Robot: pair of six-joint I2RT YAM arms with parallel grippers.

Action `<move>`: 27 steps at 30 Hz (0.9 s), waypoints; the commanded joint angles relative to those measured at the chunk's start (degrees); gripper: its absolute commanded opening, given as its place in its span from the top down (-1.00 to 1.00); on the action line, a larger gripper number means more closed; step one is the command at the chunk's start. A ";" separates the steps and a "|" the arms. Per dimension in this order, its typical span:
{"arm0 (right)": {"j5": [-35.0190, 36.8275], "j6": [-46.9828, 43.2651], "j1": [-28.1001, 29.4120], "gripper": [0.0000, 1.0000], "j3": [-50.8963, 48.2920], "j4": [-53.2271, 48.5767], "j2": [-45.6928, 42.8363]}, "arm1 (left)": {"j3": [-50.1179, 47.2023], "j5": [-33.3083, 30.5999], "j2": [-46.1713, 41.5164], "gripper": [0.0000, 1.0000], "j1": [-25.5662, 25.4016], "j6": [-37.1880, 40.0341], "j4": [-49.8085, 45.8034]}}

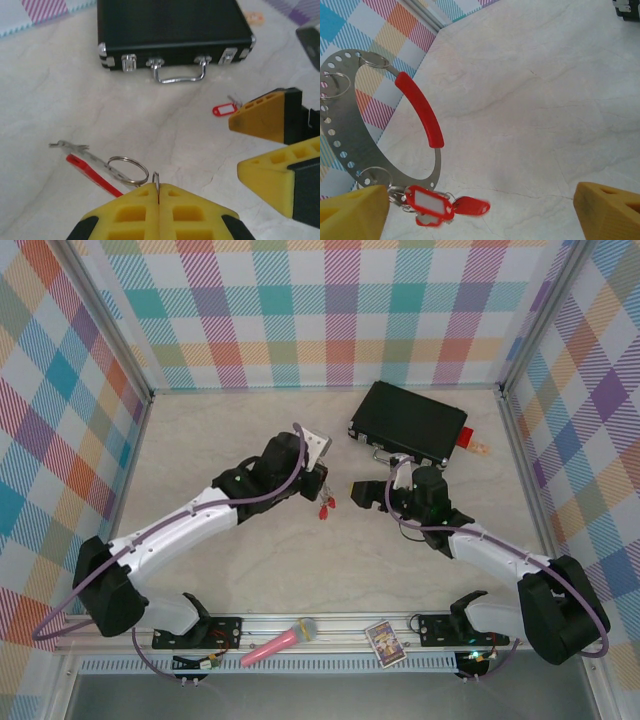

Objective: Put the keys on the keyring

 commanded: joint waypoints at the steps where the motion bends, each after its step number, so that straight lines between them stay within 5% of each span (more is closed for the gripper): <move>1: 0.01 -0.38 0.41 -0.98 2.15 -2.91 -1.84 | -4.99 -2.48 -2.96 1.00 0.32 0.11 12.97; 6: -2.87 -3.16 0.42 -0.90 4.51 -4.67 -3.81 | -6.41 9.13 -5.13 1.00 2.04 -0.54 14.83; 16: -5.16 -3.50 0.43 -0.41 3.48 -2.18 -12.09 | -14.89 30.72 -9.45 1.00 6.94 -10.70 35.39; 27: -8.39 -4.11 0.42 -0.45 4.72 -2.94 -15.82 | -16.36 42.05 -8.58 1.00 8.87 -22.15 50.29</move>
